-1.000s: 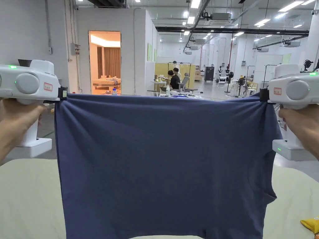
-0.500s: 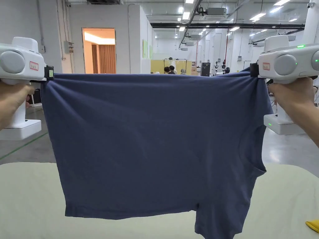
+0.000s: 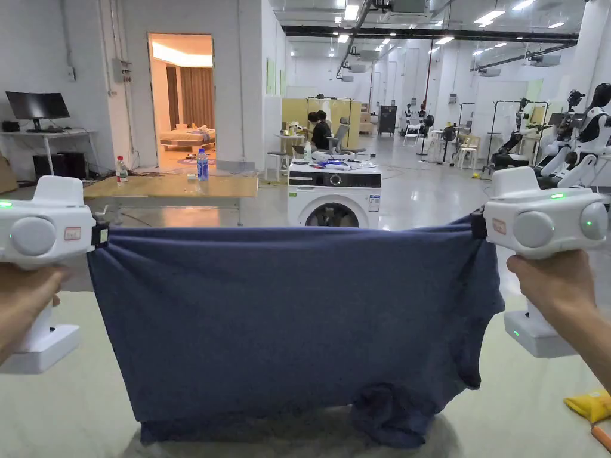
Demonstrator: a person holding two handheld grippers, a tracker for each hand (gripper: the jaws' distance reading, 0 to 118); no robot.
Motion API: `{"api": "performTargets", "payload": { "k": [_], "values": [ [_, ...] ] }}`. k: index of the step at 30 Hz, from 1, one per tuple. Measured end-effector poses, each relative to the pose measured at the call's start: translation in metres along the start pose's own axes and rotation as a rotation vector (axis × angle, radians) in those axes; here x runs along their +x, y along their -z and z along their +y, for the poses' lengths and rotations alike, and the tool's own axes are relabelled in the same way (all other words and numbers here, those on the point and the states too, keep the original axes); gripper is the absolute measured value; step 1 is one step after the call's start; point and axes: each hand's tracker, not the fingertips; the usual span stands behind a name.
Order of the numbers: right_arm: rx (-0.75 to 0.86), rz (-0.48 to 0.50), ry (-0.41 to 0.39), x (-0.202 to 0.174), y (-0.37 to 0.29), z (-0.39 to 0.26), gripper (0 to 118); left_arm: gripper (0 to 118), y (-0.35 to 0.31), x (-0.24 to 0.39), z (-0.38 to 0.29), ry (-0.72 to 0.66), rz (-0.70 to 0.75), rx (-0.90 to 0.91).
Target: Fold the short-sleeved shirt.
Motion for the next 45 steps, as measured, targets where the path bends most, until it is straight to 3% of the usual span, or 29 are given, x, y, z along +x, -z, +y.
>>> {"api": "performTargets", "payload": {
  "k": [5, 17, 23, 28, 32, 36, 45],
  "values": [
    [-0.045, 0.009, -0.028, -0.008, -0.039, -0.048, 5, 0, -0.037, -0.004, -0.056, -0.004, -0.013, -0.018],
    [-0.107, 0.039, -0.011, 0.002, -0.18, -0.179, 5, 0, -0.177, -0.015, -0.176, -0.013, -0.052, -0.037],
    [-0.171, 0.074, -0.051, -0.006, -0.24, -0.241, 5, 0, -0.244, -0.021, -0.246, -0.035, -0.04, -0.074],
    [-0.261, 0.083, -0.045, -0.012, -0.27, -0.293, 5, 0, -0.268, -0.026, -0.309, -0.019, -0.045, -0.186],
    [-0.357, 0.07, -0.085, -0.018, -0.289, -0.336, 5, 0, -0.285, -0.017, -0.354, -0.032, -0.047, -0.282],
    [-0.444, 0.072, -0.065, -0.02, -0.303, -0.37, 5, 0, -0.293, -0.012, -0.388, -0.02, -0.035, -0.357],
    [-0.602, 0.091, -0.089, -0.028, -0.299, -0.425, 5, 0, -0.276, -0.014, -0.423, 0.033, -0.051, -0.511]
  ]
}}
